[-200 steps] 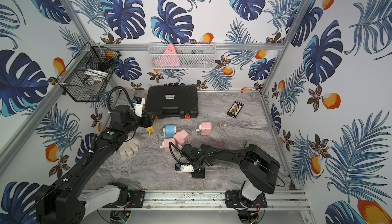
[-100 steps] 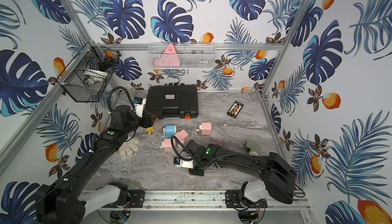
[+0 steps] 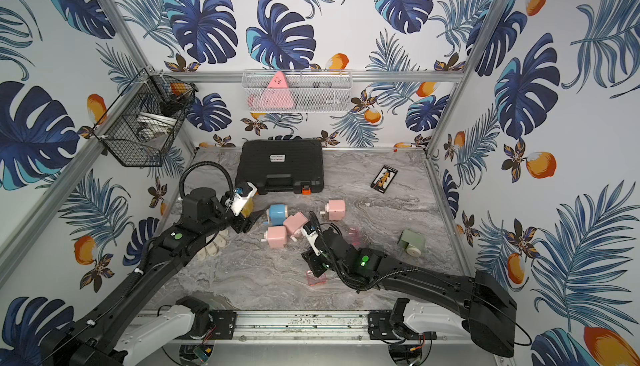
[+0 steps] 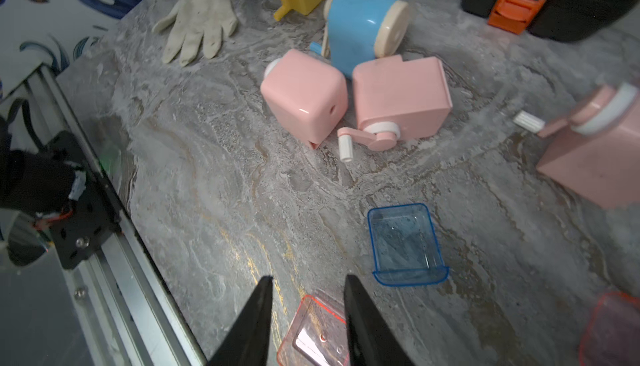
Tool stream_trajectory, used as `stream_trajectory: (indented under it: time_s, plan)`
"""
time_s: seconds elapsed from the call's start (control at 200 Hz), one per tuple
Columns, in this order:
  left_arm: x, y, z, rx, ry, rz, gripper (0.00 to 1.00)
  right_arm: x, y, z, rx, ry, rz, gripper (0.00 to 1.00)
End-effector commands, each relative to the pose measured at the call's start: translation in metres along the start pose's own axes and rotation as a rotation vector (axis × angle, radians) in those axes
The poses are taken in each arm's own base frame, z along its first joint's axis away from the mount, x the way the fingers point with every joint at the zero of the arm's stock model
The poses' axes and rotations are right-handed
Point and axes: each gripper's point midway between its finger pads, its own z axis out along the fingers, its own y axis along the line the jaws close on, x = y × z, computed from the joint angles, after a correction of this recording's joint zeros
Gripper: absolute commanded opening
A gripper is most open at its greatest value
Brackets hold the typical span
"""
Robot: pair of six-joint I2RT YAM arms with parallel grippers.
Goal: Put the tray back into the pencil sharpener
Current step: Pick up the pencil sharpener from the center of the board.
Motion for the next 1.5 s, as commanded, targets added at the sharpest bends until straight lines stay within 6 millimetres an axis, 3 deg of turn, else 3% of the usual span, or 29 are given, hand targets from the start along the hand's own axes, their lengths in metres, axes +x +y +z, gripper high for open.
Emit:
stream_trajectory:
  time_s: [0.0,0.145,0.29,0.455,0.596,0.861,1.496]
  plan:
    - [0.023,-0.046,-0.02,0.212,0.123,0.199,0.78,0.003,-0.014,-0.003,0.069,-0.016,0.225,0.38]
    - [0.034,-0.073,-0.044,0.358,0.228,0.27,0.8,0.006,-0.021,-0.009,0.064,-0.047,0.28,0.4]
    - [0.039,-0.089,-0.046,0.482,0.273,0.261,0.81,0.002,-0.028,-0.021,0.057,-0.126,0.307,0.4]
    - [0.044,-0.096,-0.026,0.558,0.341,0.244,0.85,0.002,-0.039,-0.033,0.081,-0.181,0.299,0.4]
    - [0.056,-0.085,-0.002,0.503,0.416,0.309,0.85,0.002,-0.042,-0.038,0.08,-0.209,0.308,0.41]
    - [0.059,-0.071,0.037,0.463,0.434,0.372,0.87,0.003,-0.038,-0.036,0.057,-0.205,0.28,0.4]
    - [0.089,-0.066,0.085,0.47,0.525,0.352,0.89,0.016,-0.032,-0.028,0.023,-0.153,0.271,0.4]
